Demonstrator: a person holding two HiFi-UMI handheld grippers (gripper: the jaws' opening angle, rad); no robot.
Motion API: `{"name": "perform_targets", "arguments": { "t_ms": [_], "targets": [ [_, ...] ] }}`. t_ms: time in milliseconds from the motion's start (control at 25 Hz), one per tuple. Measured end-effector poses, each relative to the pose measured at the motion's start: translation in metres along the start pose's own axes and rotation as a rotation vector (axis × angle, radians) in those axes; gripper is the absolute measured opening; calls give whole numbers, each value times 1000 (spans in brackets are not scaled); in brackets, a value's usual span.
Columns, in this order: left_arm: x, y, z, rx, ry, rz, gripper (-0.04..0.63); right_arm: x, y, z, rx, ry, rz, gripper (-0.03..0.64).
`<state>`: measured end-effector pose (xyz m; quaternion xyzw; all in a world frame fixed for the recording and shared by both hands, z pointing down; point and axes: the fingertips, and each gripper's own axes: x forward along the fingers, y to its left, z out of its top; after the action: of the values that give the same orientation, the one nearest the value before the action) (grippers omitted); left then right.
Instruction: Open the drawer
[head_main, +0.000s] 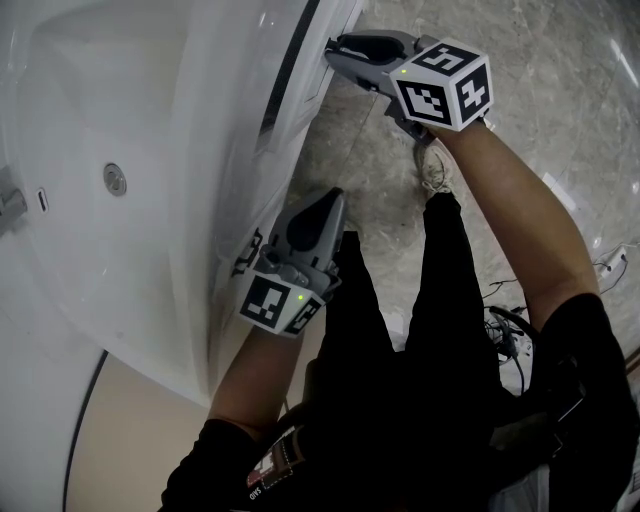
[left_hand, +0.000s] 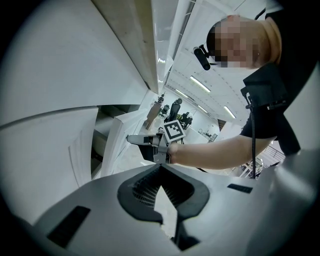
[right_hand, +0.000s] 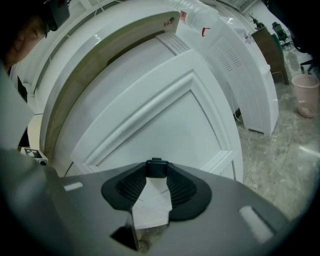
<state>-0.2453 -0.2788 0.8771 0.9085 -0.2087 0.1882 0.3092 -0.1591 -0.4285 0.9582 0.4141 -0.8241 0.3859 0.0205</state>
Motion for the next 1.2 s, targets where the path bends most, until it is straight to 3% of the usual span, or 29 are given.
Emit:
{"name": "perform_targets", "arguments": {
  "t_ms": [1200],
  "targets": [
    [-4, 3, 1, -24, 15, -6, 0, -44, -3, -20, 15, 24, -25, 124]
  ]
}}
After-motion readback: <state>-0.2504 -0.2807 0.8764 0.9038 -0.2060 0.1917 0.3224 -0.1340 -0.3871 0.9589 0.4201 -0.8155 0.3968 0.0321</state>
